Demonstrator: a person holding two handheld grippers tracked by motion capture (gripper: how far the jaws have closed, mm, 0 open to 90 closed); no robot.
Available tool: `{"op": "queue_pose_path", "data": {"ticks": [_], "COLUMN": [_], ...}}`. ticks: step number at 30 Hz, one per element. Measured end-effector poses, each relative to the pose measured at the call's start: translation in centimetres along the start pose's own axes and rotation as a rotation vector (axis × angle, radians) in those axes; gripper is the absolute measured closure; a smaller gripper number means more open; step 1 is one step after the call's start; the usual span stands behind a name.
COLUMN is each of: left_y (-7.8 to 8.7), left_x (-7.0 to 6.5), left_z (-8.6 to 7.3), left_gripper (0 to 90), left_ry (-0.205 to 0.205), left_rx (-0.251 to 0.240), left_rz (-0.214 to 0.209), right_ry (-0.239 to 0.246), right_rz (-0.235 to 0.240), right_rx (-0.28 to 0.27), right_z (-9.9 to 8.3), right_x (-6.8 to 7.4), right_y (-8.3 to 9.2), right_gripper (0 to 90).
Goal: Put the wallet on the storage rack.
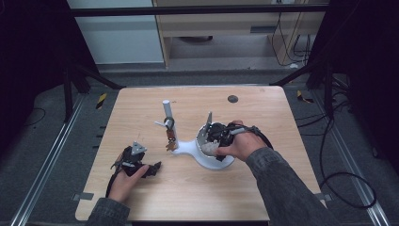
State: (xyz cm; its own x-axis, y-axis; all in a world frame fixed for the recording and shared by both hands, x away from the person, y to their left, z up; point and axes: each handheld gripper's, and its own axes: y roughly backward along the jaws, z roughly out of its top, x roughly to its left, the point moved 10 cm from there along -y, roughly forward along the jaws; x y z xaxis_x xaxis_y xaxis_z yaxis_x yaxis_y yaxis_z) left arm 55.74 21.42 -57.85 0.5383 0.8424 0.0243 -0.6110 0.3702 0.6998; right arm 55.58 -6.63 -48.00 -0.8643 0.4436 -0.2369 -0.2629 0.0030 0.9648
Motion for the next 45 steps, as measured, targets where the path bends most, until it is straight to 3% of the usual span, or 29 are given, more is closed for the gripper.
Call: {"op": "queue_pose_path", "data": {"ticks": [18,45], "left_y": [0.0,0.0], "left_x": [0.0,0.0], "left_z": [0.0,0.0], "left_gripper": [0.6,0.7], "left_ry": [0.0,0.0], "left_rx": [0.0,0.0], "left_rz": [0.0,0.0], "right_ry": [-0.004,-0.068], "right_rz": [0.003,0.003], "right_rx": [-0.019,-0.075], "right_z": [0.3,-2.4], "right_x": [0.0,-0.8], "right_y": [0.4,1.7], "right_gripper": [18.0,11.7]}}
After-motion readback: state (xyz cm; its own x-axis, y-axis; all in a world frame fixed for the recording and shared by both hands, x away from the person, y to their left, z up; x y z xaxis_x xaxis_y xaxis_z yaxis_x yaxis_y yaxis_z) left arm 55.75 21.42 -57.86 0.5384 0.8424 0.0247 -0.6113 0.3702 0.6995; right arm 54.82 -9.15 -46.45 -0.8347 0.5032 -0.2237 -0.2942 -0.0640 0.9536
